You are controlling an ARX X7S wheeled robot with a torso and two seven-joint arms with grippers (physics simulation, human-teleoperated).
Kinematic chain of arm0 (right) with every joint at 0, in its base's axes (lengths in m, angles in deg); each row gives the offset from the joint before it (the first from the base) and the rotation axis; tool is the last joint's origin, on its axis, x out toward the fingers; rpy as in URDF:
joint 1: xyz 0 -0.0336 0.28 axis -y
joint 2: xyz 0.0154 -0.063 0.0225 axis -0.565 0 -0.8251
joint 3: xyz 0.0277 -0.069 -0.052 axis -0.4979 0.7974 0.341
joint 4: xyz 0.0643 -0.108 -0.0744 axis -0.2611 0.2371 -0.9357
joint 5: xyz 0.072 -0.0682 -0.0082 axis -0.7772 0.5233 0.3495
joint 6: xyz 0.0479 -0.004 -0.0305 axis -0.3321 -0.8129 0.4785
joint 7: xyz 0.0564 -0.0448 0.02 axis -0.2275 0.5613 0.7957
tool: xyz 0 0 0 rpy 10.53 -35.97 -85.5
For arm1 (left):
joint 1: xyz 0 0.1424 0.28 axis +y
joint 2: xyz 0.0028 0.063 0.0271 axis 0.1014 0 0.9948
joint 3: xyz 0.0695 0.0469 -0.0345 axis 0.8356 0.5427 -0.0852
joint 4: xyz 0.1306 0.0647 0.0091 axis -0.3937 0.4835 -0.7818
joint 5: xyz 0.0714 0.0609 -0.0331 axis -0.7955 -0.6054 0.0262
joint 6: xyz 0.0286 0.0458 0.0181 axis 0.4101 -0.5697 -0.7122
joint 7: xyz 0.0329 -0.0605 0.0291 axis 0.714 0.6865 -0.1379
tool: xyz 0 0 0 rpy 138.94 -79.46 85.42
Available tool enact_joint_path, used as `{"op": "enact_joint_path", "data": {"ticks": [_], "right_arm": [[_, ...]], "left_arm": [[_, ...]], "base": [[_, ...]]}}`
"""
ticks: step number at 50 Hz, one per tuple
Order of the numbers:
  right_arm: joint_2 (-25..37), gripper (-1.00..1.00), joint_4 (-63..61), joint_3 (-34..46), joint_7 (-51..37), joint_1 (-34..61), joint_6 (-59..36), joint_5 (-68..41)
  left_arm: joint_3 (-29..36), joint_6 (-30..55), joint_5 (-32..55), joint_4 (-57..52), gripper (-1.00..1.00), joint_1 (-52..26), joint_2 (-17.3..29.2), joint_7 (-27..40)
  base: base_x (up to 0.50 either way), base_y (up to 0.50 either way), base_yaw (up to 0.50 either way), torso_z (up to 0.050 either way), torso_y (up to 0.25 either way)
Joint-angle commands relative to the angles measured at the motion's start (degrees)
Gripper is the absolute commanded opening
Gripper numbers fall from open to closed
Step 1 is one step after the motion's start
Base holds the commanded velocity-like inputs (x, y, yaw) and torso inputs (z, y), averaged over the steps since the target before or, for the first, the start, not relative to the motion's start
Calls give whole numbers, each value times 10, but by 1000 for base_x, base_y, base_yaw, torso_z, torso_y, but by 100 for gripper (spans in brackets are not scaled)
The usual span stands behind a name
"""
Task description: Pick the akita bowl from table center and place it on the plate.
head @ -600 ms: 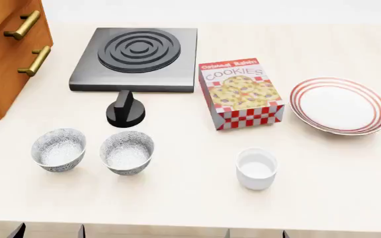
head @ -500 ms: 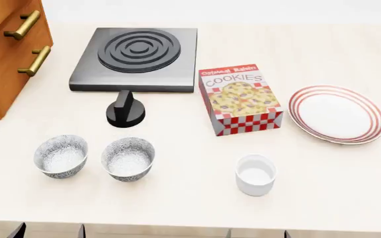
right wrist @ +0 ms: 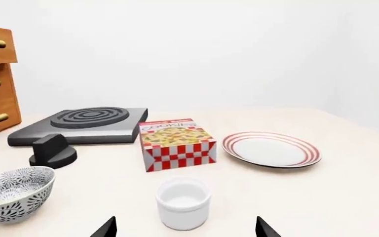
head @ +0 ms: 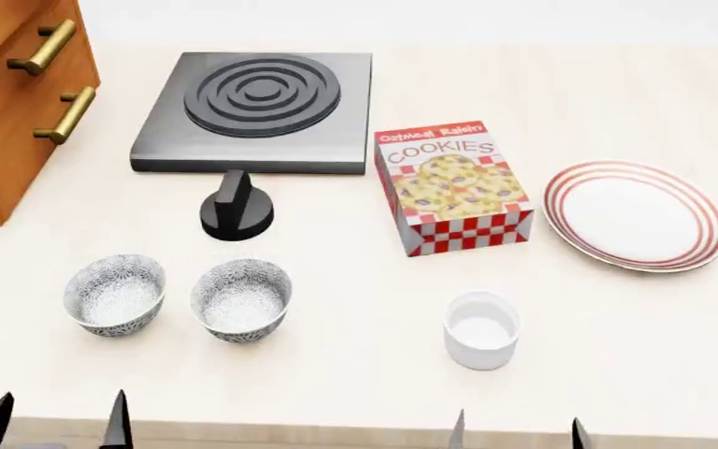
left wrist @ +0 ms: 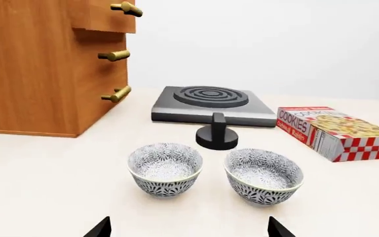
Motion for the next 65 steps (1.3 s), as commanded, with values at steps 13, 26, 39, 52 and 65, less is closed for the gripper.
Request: {"op": "enact_joint_path", "data": {"ticks": [13, 26, 39, 52, 65], "right_arm": [[29, 100, -145, -32, -38, -31, -42, -45], [36, 100, -138, -31, -43, -38, -27, -59], [43, 100, -139, -27, -51, -40, -18, -58], [50, 100, -134, -20, -57, -37, -11, -56], [53, 100, -128, -6, -65, -39, -18, -51]], "left_arm": [[-21, 51, 36, -72, 100, -13, 35, 21], [-19, 52, 47, -73, 100, -11, 38, 25], [-15, 52, 52, -75, 100, -11, 41, 32], [-9, 51, 55, -70, 100, -17, 46, 36], [-13, 43, 64, -66, 100, -7, 50, 39]], "base": [[176, 0, 0, 0, 0], [269, 0, 0, 0, 0], [500, 0, 0, 0, 0], [114, 0, 0, 0, 0], [115, 0, 0, 0, 0]]}}
